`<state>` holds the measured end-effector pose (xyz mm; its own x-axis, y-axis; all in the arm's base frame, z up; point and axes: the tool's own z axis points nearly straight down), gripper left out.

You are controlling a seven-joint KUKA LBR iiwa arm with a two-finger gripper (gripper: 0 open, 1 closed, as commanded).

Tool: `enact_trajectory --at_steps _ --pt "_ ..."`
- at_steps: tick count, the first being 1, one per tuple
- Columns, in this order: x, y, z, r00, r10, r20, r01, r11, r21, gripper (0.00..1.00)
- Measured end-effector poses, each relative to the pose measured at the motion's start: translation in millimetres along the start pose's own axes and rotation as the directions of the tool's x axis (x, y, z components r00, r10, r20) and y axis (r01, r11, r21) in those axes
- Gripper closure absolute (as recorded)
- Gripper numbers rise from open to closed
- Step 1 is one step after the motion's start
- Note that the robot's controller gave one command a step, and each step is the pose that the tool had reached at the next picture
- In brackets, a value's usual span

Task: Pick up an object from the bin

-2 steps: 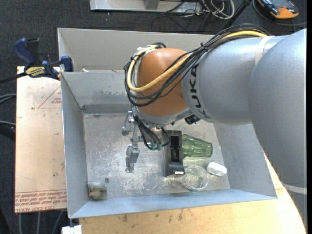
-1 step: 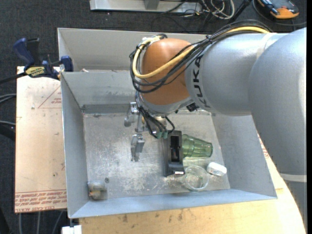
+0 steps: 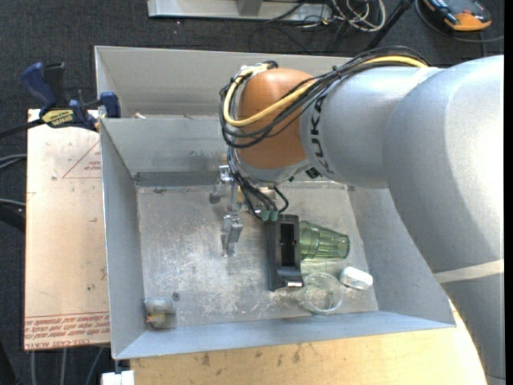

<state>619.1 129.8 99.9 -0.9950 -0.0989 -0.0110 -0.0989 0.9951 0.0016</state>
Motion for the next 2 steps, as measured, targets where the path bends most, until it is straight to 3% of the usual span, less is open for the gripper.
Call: enact_trajectory --at_steps 1,2 --pt "7.6 -49.0 6.1 0.994 -0.112 -0.014 0.112 0.994 -0.003 0.00" --pt "21.8 -79.2 8.2 0.990 -0.143 -0.006 0.143 0.990 0.001 0.00"
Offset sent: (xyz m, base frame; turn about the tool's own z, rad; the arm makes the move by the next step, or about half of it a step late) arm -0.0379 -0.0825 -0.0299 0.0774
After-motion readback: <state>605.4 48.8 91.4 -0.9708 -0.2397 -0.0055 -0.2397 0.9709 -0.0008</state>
